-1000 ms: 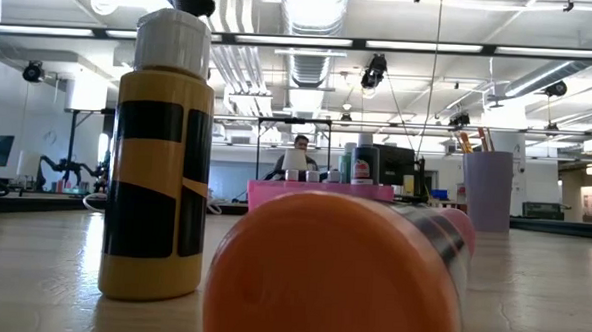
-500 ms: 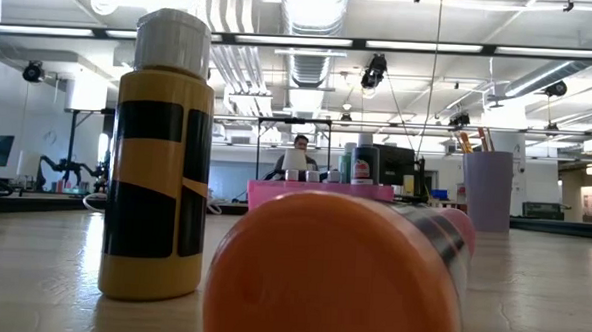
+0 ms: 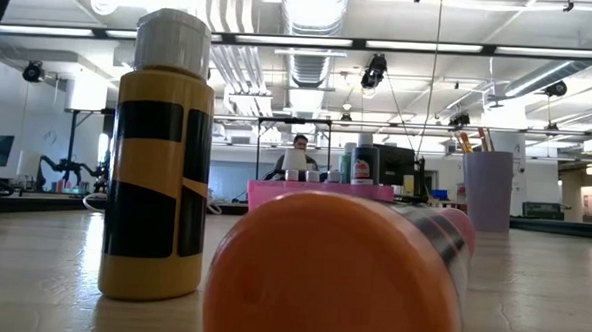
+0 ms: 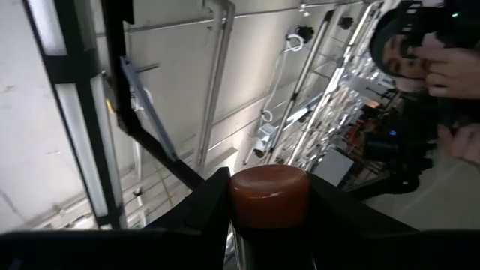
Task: Pick & Place Paint Supplies
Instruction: Put the brown black paint bottle into the pink bin
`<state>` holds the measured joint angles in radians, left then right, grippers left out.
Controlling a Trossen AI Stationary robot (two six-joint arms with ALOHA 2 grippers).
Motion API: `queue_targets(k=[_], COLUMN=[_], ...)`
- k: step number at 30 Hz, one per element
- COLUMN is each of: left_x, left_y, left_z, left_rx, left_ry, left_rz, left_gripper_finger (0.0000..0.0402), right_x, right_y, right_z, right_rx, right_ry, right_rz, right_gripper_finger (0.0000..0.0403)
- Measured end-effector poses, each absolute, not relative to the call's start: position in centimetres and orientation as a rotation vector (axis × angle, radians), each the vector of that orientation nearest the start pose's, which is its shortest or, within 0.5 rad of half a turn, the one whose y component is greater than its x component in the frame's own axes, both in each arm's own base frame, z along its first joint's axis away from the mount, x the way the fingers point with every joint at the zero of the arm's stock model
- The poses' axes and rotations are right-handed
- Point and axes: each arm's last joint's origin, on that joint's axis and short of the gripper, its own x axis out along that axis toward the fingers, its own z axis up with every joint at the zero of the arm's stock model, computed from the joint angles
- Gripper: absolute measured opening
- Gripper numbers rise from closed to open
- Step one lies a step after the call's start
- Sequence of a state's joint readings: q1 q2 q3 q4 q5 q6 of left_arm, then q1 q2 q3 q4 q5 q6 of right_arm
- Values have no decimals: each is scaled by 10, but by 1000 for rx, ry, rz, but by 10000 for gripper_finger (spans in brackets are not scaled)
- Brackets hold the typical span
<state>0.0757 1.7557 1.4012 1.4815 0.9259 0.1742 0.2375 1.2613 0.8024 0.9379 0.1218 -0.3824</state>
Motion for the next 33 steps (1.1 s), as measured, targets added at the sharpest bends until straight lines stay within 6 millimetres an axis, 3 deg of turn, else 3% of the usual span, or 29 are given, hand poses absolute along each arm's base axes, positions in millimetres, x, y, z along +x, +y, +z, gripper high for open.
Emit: queue_targets(k=[10,14,20,28,33], left_x=[355,355,361,361,363], left_y=[3,-1,-7,-9,-2], left_z=[410,413,412,410,409], left_rx=[722,650,405,340,278], left_ry=[-1062,-1065,-1065,-1052,-1017], left_rz=[-762,-738,-560,-568,-555], left_gripper_finger=[142,142,142,142,142], right_x=[268,270,274,269,265], right_y=[62,62,66,71,78], right_z=[336,332,320,326,328], right_rx=[-150,-217,-480,-673,-731], right_ry=[-392,-357,-288,-259,-264], right_rz=[100,83,48,-231,-249], right_gripper_finger=[216,229,242,225,216])
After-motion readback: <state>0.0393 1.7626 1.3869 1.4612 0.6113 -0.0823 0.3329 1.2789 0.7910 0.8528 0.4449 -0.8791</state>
